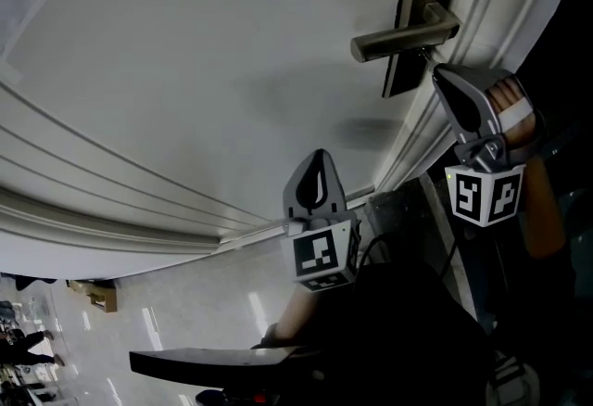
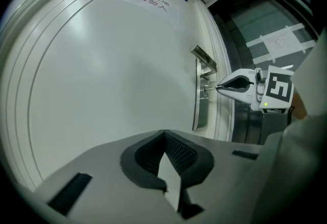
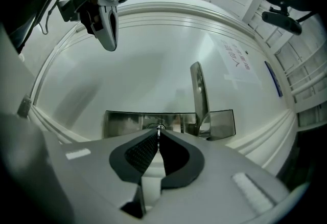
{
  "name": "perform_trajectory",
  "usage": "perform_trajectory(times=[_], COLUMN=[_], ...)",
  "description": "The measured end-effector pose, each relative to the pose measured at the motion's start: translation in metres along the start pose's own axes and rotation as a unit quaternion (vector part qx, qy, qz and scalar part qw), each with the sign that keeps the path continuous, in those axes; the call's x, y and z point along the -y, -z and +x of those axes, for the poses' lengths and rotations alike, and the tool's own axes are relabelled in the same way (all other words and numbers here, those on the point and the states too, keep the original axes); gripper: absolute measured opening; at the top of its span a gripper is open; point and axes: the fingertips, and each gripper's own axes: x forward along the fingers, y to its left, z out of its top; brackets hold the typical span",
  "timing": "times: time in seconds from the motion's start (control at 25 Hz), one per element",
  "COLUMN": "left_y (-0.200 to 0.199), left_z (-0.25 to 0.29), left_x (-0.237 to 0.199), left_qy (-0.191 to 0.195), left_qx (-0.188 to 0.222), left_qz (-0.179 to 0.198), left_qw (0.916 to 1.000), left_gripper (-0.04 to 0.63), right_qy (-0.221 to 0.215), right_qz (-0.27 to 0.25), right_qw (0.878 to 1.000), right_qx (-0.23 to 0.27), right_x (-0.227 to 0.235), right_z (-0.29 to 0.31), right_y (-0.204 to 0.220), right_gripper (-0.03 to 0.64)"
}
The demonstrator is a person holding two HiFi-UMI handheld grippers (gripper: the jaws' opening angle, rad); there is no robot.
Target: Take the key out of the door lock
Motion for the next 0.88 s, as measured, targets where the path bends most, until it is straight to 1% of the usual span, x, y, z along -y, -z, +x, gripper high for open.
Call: perform_trajectory(times=[0.4, 0.88], left_y=[0.000, -0.012], left_z=[0.005, 0.008], left_x=[0.001, -0.005], left_qy=[0.004, -0.005], left_qx=[-0.008, 0.008], left_qz=[0.001, 0.011], left_qw=[1.0000, 0.9999], left_gripper=[0.000, 0.000], right_qy=[-0.001, 0.002], right_qz=[0.006, 0.010], right_qw=[1.000, 1.000], right_qx=[-0.001, 0.005], right_x=[0.001, 0.003], right_z=[-0.001, 0.002], right_y=[0.000, -0.002], right_gripper=[0.012, 0.012])
